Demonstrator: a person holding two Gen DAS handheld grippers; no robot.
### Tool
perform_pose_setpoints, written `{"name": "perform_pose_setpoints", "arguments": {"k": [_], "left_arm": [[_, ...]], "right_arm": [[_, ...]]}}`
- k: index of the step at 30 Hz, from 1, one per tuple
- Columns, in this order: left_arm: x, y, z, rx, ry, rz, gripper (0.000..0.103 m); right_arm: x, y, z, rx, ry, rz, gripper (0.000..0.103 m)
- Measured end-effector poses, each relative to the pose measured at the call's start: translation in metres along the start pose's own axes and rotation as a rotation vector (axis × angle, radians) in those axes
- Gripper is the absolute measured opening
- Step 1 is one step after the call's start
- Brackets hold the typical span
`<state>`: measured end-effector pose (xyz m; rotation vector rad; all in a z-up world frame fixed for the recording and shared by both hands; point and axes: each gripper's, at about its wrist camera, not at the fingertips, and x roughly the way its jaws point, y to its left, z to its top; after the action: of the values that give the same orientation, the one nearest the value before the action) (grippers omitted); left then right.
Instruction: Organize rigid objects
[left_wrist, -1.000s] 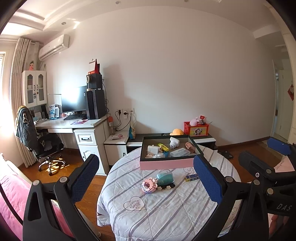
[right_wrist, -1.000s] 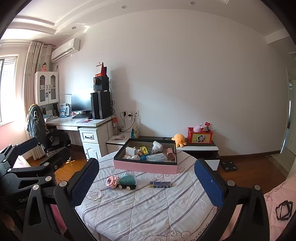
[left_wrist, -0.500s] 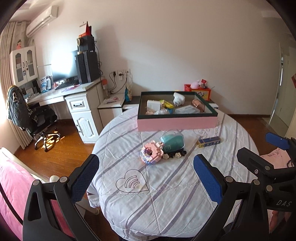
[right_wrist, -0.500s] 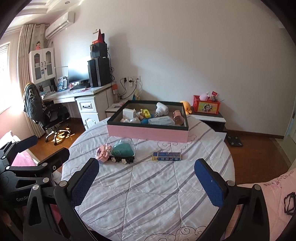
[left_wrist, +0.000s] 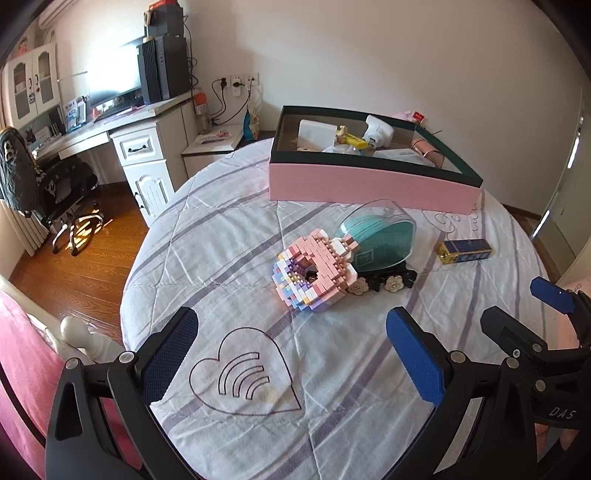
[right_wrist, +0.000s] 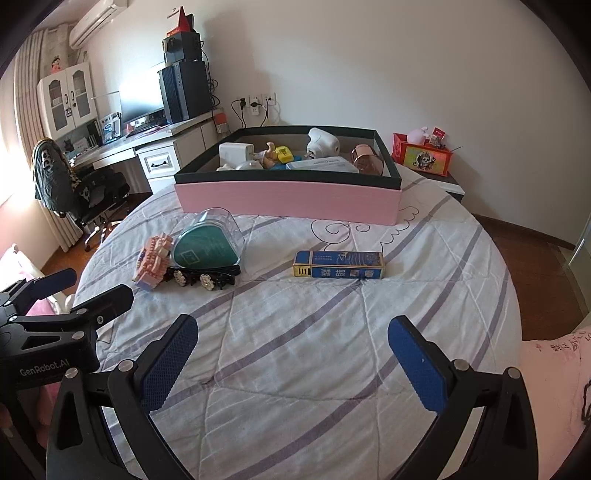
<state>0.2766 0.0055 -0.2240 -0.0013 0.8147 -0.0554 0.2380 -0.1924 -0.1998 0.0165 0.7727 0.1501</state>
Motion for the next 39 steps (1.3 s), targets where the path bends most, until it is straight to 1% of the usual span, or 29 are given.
{"name": "perform_pose_setpoints", "arguments": {"k": [3, 6, 9, 10, 12, 13, 14, 16, 17, 20, 23, 25, 28, 31, 32, 34, 36, 37, 38, 39], "left_arm": [[0.023, 0.001, 0.006, -0.003, 0.03, 0.018, 0.103], [0.043, 0.003, 0.01, -0.004, 0.065, 0.021, 0.103], [0.055, 0.006, 0.013, -0.007, 0.08, 0.014, 0.103], [0.056, 0.008, 0.014, -0.014, 0.076, -0.002, 0.102], [0.054, 0.011, 0.015, -0.019, 0.055, -0.043, 0.088], [0.053, 0.011, 0.016, -0.009, 0.043, -0.057, 0.075], [0.052, 0.009, 0.015, 0.002, 0.036, -0.059, 0.06], [0.052, 0.005, 0.014, 0.024, 0.031, -0.034, 0.045], [0.051, 0.005, 0.014, 0.029, 0.027, -0.036, 0.042], [0.05, 0.006, 0.015, 0.034, 0.021, -0.047, 0.041], [0.048, 0.009, 0.016, 0.022, 0.014, -0.066, 0.041], [0.047, 0.013, 0.016, 0.01, 0.011, -0.081, 0.041], [0.043, 0.015, 0.017, 0.004, 0.002, -0.085, 0.041], [0.038, 0.016, 0.016, 0.002, -0.005, -0.092, 0.041], [0.036, 0.016, 0.016, 0.001, -0.008, -0.096, 0.041], [0.032, 0.015, 0.014, 0.009, -0.011, -0.103, 0.04], [0.026, 0.016, 0.013, 0.009, -0.014, -0.121, 0.025], [0.024, 0.017, 0.012, 0.006, -0.007, -0.145, 0.02], [0.022, 0.017, 0.01, 0.001, -0.005, -0.153, 0.02], [0.022, 0.016, 0.008, 0.007, -0.001, -0.14, 0.02]], "right_arm": [[0.016, -0.008, 0.003, 0.015, 0.018, -0.005, 0.103], [0.027, -0.017, 0.006, 0.027, 0.033, -0.017, 0.103], [0.037, -0.026, 0.011, 0.038, 0.046, -0.039, 0.103], [0.041, -0.029, 0.013, 0.044, 0.05, -0.047, 0.103], [0.048, -0.034, 0.017, 0.051, 0.057, -0.054, 0.103], [0.052, -0.035, 0.02, 0.049, 0.066, -0.057, 0.103], [0.056, -0.035, 0.022, 0.046, 0.072, -0.061, 0.103], [0.066, -0.033, 0.027, 0.038, 0.089, -0.064, 0.103], [0.072, -0.032, 0.03, 0.035, 0.103, -0.064, 0.103], [0.088, -0.032, 0.037, 0.034, 0.139, -0.078, 0.103], [0.098, -0.034, 0.044, 0.04, 0.153, -0.087, 0.103], [0.102, -0.035, 0.047, 0.04, 0.15, -0.086, 0.103], [0.103, -0.034, 0.049, 0.035, 0.155, -0.07, 0.102], [0.099, -0.034, 0.047, 0.032, 0.141, -0.058, 0.087], [0.096, -0.035, 0.046, 0.035, 0.132, -0.052, 0.084], [0.092, -0.037, 0.044, 0.039, 0.125, -0.032, 0.084], [0.087, -0.037, 0.042, 0.038, 0.111, -0.019, 0.084], [0.085, -0.036, 0.041, 0.035, 0.112, -0.009, 0.084], [0.082, -0.036, 0.039, 0.031, 0.115, -0.001, 0.084], [0.081, -0.035, 0.037, 0.03, 0.113, 0.003, 0.084]]}}
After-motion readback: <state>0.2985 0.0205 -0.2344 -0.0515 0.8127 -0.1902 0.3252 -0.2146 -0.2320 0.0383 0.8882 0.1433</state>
